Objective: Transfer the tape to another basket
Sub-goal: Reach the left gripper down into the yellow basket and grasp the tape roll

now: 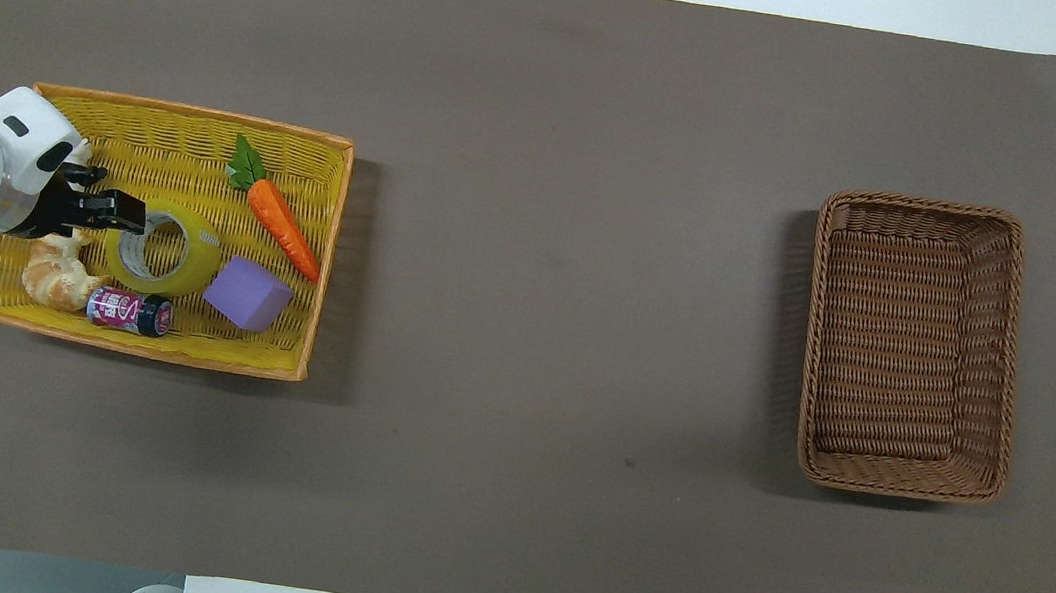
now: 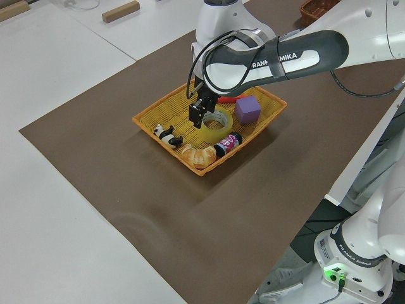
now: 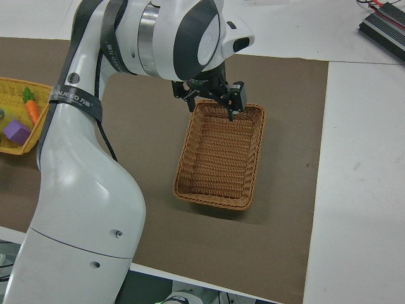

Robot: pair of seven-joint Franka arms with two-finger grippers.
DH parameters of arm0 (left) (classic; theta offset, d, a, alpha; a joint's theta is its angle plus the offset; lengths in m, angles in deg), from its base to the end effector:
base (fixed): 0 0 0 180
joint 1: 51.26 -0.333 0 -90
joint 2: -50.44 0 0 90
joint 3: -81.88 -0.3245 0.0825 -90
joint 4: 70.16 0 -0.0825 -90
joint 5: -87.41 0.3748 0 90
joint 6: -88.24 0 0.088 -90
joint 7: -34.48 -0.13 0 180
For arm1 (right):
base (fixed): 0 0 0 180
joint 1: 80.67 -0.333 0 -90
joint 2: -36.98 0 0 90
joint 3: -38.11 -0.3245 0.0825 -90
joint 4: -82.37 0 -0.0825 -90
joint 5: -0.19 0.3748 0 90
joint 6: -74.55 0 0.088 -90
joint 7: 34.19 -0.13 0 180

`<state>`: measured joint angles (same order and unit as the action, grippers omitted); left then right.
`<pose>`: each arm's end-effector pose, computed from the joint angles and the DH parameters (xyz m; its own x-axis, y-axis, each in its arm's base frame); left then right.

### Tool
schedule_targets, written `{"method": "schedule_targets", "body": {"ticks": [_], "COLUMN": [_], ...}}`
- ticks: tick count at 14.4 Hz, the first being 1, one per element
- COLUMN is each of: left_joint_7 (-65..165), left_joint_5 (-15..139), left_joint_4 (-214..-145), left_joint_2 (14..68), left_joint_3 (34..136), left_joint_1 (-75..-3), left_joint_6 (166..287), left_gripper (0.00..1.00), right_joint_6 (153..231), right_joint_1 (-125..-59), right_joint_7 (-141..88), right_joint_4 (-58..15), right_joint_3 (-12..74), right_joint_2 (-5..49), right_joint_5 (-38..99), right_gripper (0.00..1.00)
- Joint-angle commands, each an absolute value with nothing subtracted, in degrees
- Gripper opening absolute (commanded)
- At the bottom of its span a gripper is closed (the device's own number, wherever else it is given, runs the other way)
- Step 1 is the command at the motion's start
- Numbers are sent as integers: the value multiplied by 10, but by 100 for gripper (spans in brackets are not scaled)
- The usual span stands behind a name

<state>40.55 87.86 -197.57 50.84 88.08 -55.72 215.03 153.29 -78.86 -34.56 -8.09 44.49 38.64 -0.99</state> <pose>0.5165 -0.0153 0.3680 0.9975 0.0708 -0.0031 0.0708 -0.9975 -0.0074 0.5043 -0.0765 0.6066 0.9731 -0.1500 -0.1747 -0.1491 -0.9886 0.0185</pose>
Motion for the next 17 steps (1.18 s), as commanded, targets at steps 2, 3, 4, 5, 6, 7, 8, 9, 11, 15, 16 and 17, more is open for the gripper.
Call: {"method": "schedule_targets", "body": {"ticks": [2, 3, 4, 5, 6, 7, 8, 9, 11, 15, 16, 17], "left_joint_7": [405, 405, 405, 404, 404, 407, 409, 412, 412, 413, 413, 413], "left_joint_5": [873, 873, 873, 873, 873, 873, 873, 873, 873, 873, 873, 873], "left_joint_4": [-1984, -1984, -1986, -1997, -2006, -2012, -2016, -2016, -2017, -2022, -2023, -2025], "left_joint_2": [488, 485, 482, 481, 481, 480, 479, 478, 477, 468, 465, 462], "left_joint_3": [883, 883, 883, 883, 883, 883, 883, 883, 883, 883, 883, 883], "left_joint_1": [-565, -565, -565, -565, -565, -565, -565, -565, -565, -565, -565, -565], "left_joint_6": [2186, 2188, 2188, 2192, 2202, 2210, 2211, 2213, 2213, 2217, 2223, 2227], "left_gripper": [78, 78, 78, 78, 77, 76, 74, 69, 54, 44, 44, 44], "right_joint_6": [1531, 1531, 1531, 1531, 1531, 1531, 1531, 1531, 1531, 1531, 1531, 1531], "right_joint_1": [-786, -786, -786, -786, -786, -786, -786, -786, -786, -786, -786, -786], "right_joint_7": [-334, -334, -334, -334, -334, -334, -334, -334, -335, -334, -335, -334], "right_joint_4": [-90, -90, -90, -90, -90, -90, -90, -90, -90, -90, -90, -90], "right_joint_3": [444, 444, 444, 444, 444, 444, 444, 444, 444, 444, 444, 444], "right_joint_2": [395, 396, 396, 396, 395, 396, 395, 396, 396, 396, 395, 395], "right_joint_5": [-9, -9, -9, -9, -9, -9, -9, -9, -9, -9, -9, -9], "right_gripper": [100, 100, 100, 100, 100, 100, 100, 100, 100, 100, 100, 100]}}
